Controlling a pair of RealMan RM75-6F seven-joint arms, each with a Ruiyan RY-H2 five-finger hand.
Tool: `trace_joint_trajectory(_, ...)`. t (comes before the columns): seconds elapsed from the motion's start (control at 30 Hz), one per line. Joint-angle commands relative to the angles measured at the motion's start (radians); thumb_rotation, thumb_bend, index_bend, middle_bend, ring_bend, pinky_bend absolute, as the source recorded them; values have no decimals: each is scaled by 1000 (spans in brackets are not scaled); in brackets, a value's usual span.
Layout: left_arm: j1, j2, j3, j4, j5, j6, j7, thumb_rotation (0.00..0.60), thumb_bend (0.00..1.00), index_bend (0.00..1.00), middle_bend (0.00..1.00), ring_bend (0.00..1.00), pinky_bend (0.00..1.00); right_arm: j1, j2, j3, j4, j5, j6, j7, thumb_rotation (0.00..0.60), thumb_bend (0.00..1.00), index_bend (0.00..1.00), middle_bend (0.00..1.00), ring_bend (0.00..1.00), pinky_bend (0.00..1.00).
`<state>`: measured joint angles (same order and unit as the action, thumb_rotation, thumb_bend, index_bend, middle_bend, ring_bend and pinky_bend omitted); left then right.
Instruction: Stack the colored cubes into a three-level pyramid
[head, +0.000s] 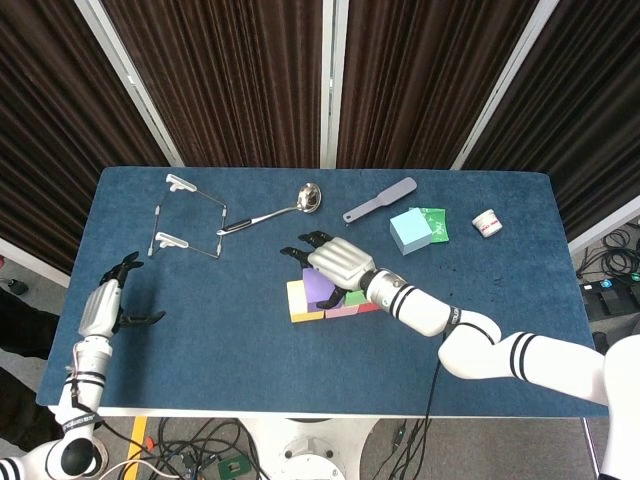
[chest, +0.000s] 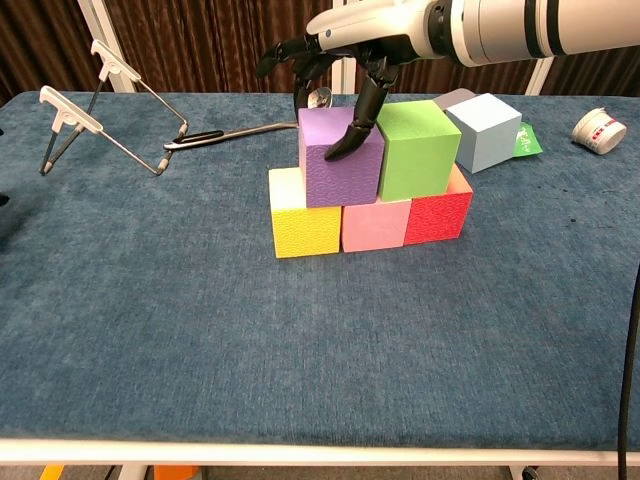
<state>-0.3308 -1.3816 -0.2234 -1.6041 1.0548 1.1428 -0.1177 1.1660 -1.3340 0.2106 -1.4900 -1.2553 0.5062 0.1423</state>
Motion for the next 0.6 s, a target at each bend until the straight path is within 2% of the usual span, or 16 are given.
trace_joint_trajectory(0.03, 0, 0, 0, 1, -1, -2, -1, 600, 93, 68, 159, 44, 71, 1, -1, 0, 2, 3, -2, 1, 600, 148, 0, 403, 0, 0)
trace_joint_trajectory(0.4, 2, 1, 1, 2, 1, -3, -5, 600, 92, 68, 159, 44, 71, 2, -1, -3, 5, 5, -11, 3, 600, 157, 0, 399, 0, 0)
trace_joint_trajectory(0.47, 1, 1, 1, 2, 2, -4, -6, 600, 93, 68, 159, 44, 71, 2, 2, -6, 4, 3, -16, 6, 600, 143, 0, 365, 0, 0)
trace_joint_trajectory(0.6, 1, 0, 1, 4, 1, -6, -6, 600, 93, 69, 159, 44, 71, 1, 6, -8, 3, 1, -23, 12, 600, 123, 0, 206, 0, 0)
